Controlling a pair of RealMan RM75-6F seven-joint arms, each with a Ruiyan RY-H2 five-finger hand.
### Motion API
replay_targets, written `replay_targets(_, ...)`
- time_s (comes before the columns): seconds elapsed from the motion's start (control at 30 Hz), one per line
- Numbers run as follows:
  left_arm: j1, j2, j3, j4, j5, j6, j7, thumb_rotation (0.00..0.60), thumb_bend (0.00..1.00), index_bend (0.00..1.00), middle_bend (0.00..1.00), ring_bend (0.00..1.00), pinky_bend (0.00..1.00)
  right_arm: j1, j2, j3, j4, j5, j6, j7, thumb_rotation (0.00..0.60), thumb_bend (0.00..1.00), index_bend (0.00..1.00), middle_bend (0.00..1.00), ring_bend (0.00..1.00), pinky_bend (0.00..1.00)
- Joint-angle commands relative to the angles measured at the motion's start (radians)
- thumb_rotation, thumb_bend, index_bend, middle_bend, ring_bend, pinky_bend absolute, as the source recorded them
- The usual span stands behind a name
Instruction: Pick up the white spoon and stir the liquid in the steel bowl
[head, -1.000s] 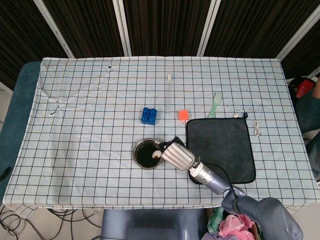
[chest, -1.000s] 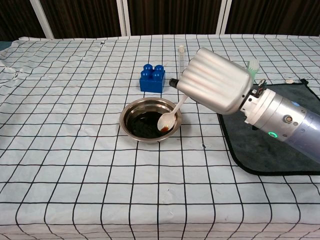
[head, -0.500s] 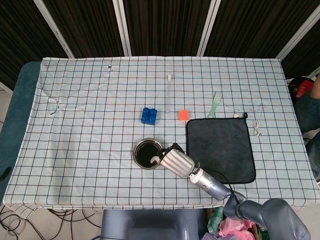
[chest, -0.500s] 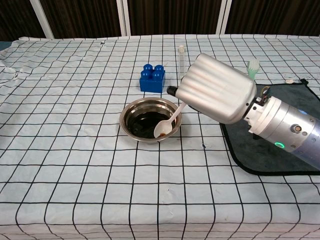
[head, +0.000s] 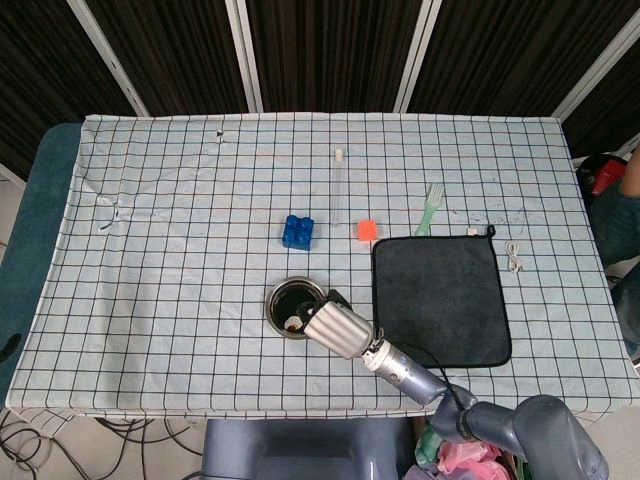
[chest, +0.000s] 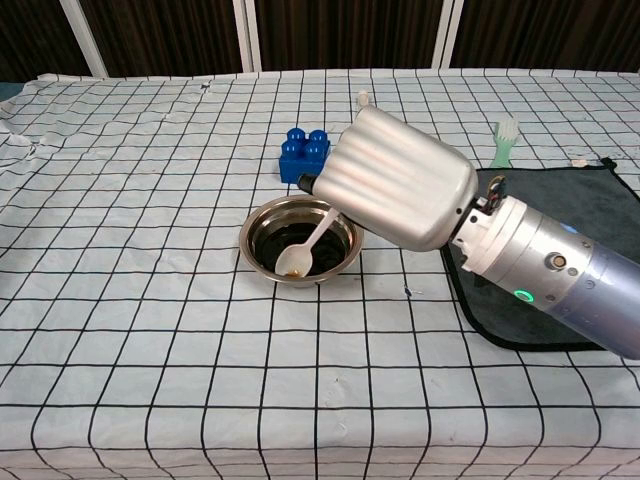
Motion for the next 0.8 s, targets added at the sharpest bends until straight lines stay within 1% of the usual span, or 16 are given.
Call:
replay_targets(0.03,-0.001,0.000,-0.001,0.000,-0.002,-0.001,-0.001,0.600,0.19,0.11,0.01,0.00,0.00,0.008,-0.015,0.012,0.012,0.007,-0.010,0.007,0.600,0.40,0.72,0.91,1.00,1.00)
replay_targets(0.37,0.000,0.002,-0.004,0.002,-0.008,-0.001,-0.006,0.600,0.19,0.10,0.01,0.00,0.00,0.034,-0.083,0.048,0.103,0.025,-0.025,0.047,0.600,0.40,0.73,0.91,1.00,1.00)
replay_targets(0.8,0.001,0.002,-0.006,0.002,-0.012,0.001,-0.005,0.600,0.19,0.11,0.01,0.00,0.00,0.059,-0.154,0.083,0.269,0.066,-0.040,0.095,0.600,0.41,0.73,0.91,1.00,1.00)
